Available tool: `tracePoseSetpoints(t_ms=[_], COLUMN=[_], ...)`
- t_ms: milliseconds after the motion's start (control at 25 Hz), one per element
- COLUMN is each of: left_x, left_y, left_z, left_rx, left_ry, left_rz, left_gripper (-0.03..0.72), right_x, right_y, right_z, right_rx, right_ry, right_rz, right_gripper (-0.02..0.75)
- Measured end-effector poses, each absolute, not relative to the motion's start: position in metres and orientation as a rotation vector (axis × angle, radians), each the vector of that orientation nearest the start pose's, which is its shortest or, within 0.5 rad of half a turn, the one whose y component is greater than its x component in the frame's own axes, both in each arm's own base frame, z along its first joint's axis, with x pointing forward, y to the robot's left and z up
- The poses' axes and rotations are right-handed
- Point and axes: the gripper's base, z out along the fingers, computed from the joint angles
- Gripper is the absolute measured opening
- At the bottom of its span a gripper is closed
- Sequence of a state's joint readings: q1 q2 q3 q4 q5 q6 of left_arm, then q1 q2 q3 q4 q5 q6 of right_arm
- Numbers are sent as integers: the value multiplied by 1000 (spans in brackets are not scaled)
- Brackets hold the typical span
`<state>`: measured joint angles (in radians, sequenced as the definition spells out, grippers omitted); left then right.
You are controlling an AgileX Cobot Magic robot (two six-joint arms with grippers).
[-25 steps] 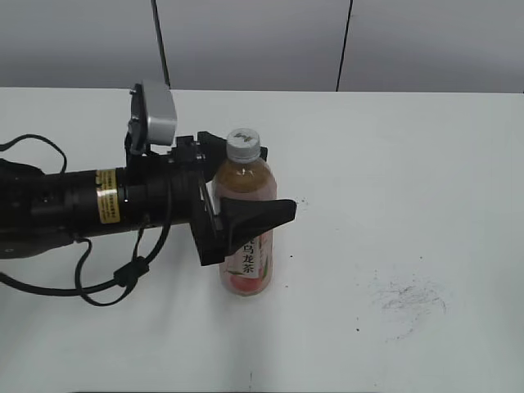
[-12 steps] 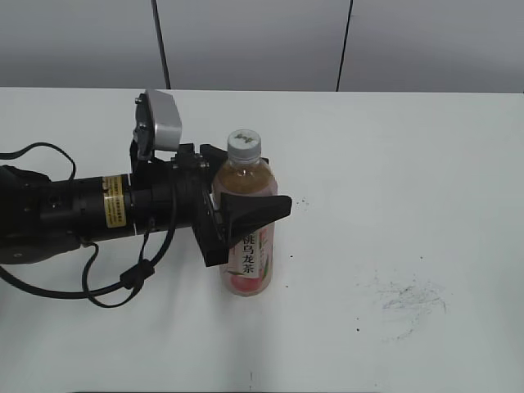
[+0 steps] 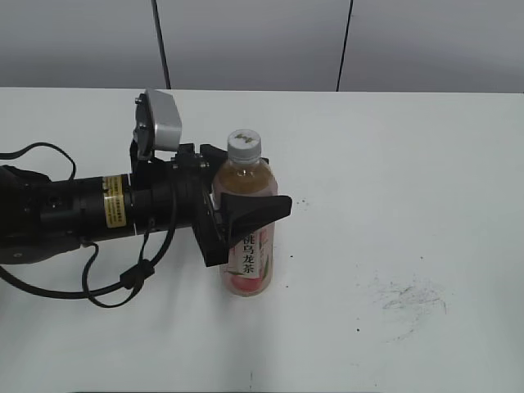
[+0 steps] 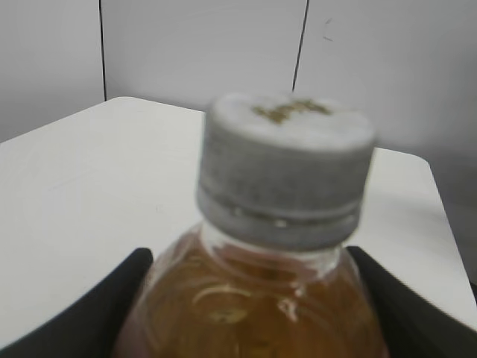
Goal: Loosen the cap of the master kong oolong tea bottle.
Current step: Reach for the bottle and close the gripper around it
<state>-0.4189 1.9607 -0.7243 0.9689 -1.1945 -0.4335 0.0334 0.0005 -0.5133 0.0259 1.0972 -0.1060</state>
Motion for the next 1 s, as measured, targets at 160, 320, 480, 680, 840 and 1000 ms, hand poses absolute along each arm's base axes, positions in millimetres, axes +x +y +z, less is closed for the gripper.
tracePoseSetpoints(t_ms=[160,320,480,680,840,1000], left_x=[267,266,266,266,266,266], left_y=[-195,-195,-195,-195,-195,-195], left_z=[139,139,138,139,139,139], left_rx=[1028,1036,1041,1041,1042,1044], left_ry=[1479,1476,1474,1473,1471,1471], left_rz=[-1022,-1023,-1022,-1023,-1025,-1025], left_gripper=[448,448,448,448,448,448], right_x=[-5,22,64,119,166,209], right_y=[8,20,32,49,75,110], right_z=[280,295,326,364,379,400], right_rx=[-188,-382,-518,-669,-868,-941], right_ry=[2075,2145,2209,2266,2367,2373], right_rz=[63,128,258,371,420,421], right_gripper=[536,517,455,436,434,434])
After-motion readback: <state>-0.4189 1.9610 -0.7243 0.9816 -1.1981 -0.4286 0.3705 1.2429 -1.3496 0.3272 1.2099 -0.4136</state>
